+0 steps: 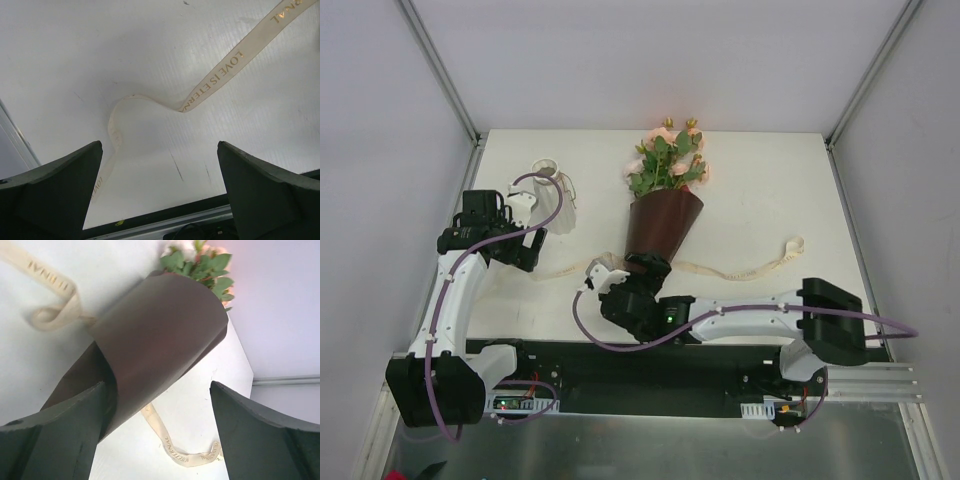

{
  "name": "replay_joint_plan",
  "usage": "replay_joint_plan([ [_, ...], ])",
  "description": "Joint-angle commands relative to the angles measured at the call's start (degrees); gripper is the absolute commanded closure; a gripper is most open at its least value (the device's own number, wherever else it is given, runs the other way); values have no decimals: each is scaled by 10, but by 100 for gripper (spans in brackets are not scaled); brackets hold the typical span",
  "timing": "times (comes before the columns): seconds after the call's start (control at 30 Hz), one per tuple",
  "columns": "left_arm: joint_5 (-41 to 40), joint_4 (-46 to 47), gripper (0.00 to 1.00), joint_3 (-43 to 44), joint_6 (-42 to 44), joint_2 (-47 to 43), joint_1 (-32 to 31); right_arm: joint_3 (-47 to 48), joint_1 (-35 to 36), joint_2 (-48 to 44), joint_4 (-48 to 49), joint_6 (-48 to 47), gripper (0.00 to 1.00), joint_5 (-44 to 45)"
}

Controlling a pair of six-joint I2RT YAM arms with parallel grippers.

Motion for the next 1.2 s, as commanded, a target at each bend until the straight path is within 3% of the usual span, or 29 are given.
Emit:
replay_joint_plan([
  [0.0, 14, 4, 1, 0, 8, -3, 6, -19, 15, -82, 34, 29, 13, 64],
  [0.1, 15, 3, 1, 2, 11, -3, 5, -31, 19, -108, -15, 71, 12, 88],
  [0.3, 15, 3, 1, 6, 16, -6, 6, -50, 22, -173, -156, 250, 9, 133],
  [0.4, 16, -1, 1, 12, 16, -3, 5, -43, 21, -190, -263, 375, 7, 176],
  [0.57, 16, -9, 1, 34, 16, 1, 5, 21, 12, -203, -544, 672, 5, 234],
  [0.63, 21, -17, 1, 43, 14, 1, 6, 56, -8, -209, -593, 696, 4, 232],
  [0.7, 23, -24, 1, 53, 12, 1, 5, 73, -80, -226, -563, 635, 3, 162],
  [0.73, 23, -25, 1, 55, 12, 1, 6, 64, -162, -238, -451, 566, 2, 106],
  [0.77, 22, -26, 1, 59, 13, 1, 5, 48, -208, -250, -400, 526, 2, -64],
  [0.8, 22, -27, 1, 61, 14, 1, 5, 33, -253, -269, -359, 498, 2, -152],
  [0.83, 17, -29, 1, 64, 14, 0, 5, 7, -342, -272, -294, 494, 2, -237],
  [0.87, 17, -31, 1, 68, 14, 0, 5, 0, -379, -269, -272, 494, 2, -372],
  [0.93, 17, -40, 1, 74, 15, -4, 5, 2, -448, -244, -217, 466, 2, -462],
  [1.17, 11, -71, 1, 110, 30, -25, 6, 120, -536, -82, -184, 351, 1, -834],
])
